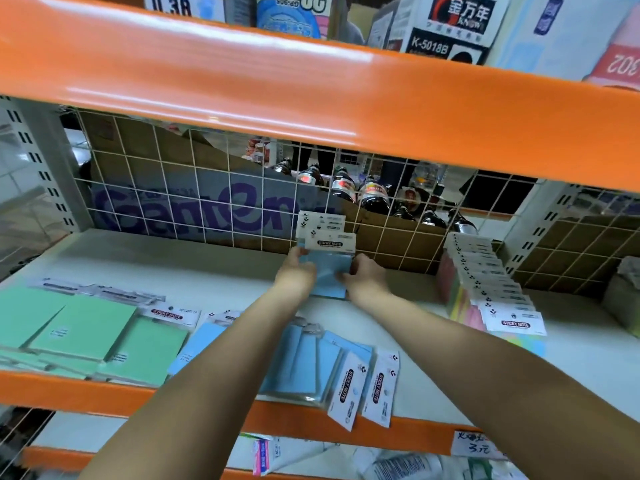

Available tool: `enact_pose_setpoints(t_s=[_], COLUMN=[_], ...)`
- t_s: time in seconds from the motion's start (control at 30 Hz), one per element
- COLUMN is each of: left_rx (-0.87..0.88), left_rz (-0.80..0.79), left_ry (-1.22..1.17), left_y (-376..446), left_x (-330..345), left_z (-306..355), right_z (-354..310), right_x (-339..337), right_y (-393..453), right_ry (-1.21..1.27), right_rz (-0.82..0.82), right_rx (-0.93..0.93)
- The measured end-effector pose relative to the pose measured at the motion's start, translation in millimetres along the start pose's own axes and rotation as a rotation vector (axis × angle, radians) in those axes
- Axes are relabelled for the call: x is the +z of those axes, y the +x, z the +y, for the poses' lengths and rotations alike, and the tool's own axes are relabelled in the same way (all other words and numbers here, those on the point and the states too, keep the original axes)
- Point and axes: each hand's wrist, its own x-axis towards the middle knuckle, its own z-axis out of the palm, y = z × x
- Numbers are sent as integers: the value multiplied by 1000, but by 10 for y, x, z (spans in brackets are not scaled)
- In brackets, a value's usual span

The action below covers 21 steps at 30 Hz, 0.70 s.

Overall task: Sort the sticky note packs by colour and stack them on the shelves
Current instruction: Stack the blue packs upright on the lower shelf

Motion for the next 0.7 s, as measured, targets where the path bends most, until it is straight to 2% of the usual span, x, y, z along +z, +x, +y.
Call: enact_pose_setpoints(t_s=[0.23,0.37,0.57,0.7], left_rx=[-38,-92,-62,-50], left_rz=[-57,-78,-173,-188], left_ry=[-26,96,259,306], left_y=[165,195,222,244], left_x=[-39,-34,-60,-79], left_z=[-42,-126,-251,-270], right_z=[-24,32,132,167], right_x=[254,333,416,391], right_y=[186,240,251,278], right_ry=[-61,-75,-191,-197], right_rz=[56,51,69,-3], right_rx=[-41,-11,57,95])
